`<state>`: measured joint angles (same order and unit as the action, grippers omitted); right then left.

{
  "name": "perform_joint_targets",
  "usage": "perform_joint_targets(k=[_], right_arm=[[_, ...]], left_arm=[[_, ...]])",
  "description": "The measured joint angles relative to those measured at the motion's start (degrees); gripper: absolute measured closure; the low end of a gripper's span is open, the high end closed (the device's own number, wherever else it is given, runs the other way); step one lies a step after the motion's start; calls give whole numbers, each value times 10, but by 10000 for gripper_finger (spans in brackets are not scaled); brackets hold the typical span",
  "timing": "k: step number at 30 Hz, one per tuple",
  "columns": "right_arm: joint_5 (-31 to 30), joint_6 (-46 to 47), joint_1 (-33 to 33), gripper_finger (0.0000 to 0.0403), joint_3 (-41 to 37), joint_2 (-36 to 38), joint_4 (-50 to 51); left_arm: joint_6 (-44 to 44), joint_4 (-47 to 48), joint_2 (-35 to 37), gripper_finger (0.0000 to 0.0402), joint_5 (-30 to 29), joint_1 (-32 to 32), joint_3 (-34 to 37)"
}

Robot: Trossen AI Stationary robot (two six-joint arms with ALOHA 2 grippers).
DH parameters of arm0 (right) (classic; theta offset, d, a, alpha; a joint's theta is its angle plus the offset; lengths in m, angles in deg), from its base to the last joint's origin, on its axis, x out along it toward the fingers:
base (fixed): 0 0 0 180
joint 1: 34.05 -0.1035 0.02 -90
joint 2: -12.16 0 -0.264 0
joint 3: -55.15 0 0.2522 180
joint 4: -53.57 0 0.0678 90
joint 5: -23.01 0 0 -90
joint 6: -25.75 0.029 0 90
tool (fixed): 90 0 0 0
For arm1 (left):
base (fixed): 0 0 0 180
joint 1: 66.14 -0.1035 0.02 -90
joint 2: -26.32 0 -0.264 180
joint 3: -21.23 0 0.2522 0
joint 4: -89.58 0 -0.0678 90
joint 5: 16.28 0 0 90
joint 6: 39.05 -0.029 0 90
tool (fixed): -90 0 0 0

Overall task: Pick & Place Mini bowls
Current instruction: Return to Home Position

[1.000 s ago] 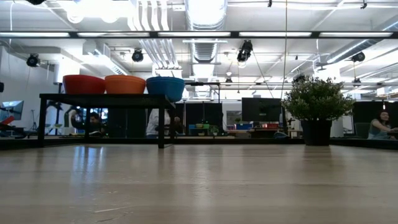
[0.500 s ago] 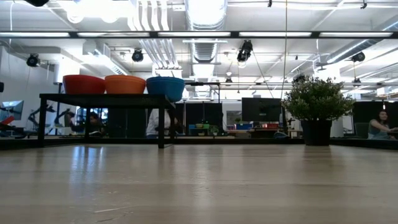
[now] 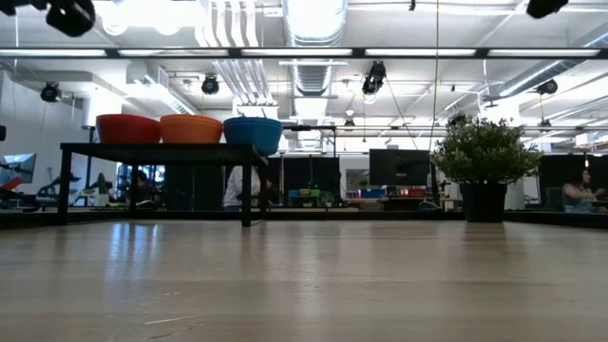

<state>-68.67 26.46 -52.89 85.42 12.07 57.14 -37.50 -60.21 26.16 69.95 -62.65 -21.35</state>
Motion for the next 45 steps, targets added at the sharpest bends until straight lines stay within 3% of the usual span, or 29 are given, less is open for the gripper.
perform_joint_targets(k=[8, 12, 28, 40, 45], right_arm=[[0, 25, 0, 394, -91, 0, -84], [-30, 36, 0, 394, -128, 1, -118], [-45, -4, 0, 394, -160, 0, -60], [-45, 6, 0, 394, -160, 0, 4], [-45, -3, 0, 394, -160, 0, 18]], left_arm=[[21, -79, 0, 401, 2, 0, 90], [35, -112, 1, 401, 3, 0, 130], [81, -229, 1, 401, 50, 0, 277], [53, -234, 1, 401, 78, 0, 283], [-7, -205, 0, 401, 74, 0, 283]])
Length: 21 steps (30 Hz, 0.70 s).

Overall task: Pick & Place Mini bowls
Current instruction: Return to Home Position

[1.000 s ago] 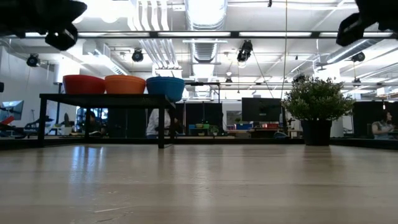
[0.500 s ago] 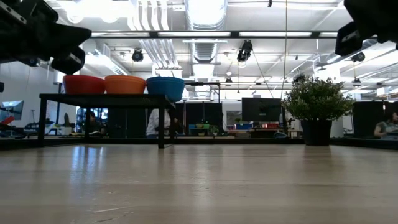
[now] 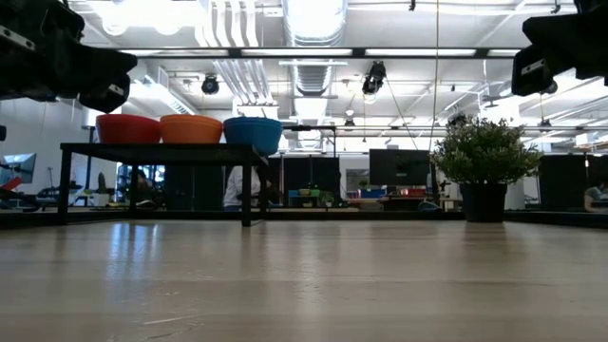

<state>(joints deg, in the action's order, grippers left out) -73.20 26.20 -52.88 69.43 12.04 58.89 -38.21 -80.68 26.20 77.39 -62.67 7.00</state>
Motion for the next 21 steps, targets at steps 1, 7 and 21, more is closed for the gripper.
perform_joint_targets(k=[1, 7, 21], right_arm=[[0, 0, 0, 394, 0, 0, 3], [0, 0, 0, 394, 0, 0, 10], [2, -36, 0, 394, 0, -1, 10]], left_arm=[[-4, 4, 0, 401, -3, 0, 0], [-5, 8, 0, 401, -7, 0, 0], [72, 34, -2, 401, -17, 0, 0]])
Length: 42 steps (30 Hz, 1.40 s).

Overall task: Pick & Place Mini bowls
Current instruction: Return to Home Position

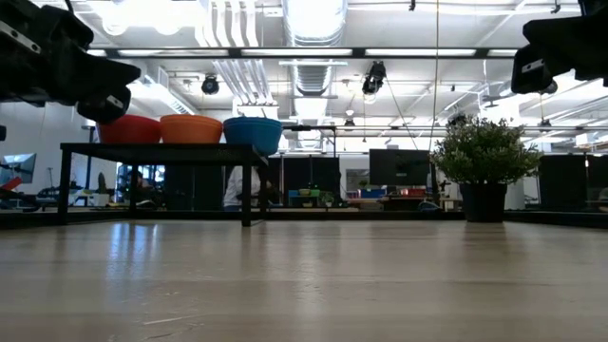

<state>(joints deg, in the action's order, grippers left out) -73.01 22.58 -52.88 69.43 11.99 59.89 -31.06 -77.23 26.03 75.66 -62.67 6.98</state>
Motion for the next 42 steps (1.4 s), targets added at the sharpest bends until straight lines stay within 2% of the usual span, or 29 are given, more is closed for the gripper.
perform_joint_targets(k=[8, 13, 42], right_arm=[[0, 21, 0, 394, 0, 0, 1], [0, 45, 0, 394, 0, 0, 1], [0, 46, 0, 394, 0, 0, 1]], left_arm=[[-65, 4, 0, 401, -14, 0, 0], [-47, 5, 0, 401, -15, 0, 0], [-43, 6, 0, 401, -17, 0, 0]])
